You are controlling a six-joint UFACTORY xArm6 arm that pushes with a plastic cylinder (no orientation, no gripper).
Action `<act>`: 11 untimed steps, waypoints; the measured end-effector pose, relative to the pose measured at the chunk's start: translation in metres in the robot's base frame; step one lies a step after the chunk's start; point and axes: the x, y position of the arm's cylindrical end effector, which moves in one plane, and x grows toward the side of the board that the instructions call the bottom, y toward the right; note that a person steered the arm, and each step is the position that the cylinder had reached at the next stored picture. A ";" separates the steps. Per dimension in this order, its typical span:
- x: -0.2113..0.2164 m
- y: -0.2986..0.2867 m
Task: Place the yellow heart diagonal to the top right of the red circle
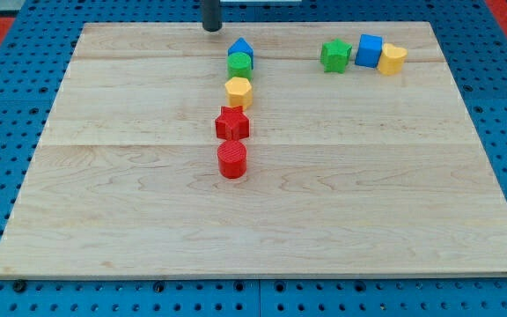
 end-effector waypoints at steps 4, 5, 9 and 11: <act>0.043 0.290; 0.059 0.257; 0.084 0.279; 0.152 0.316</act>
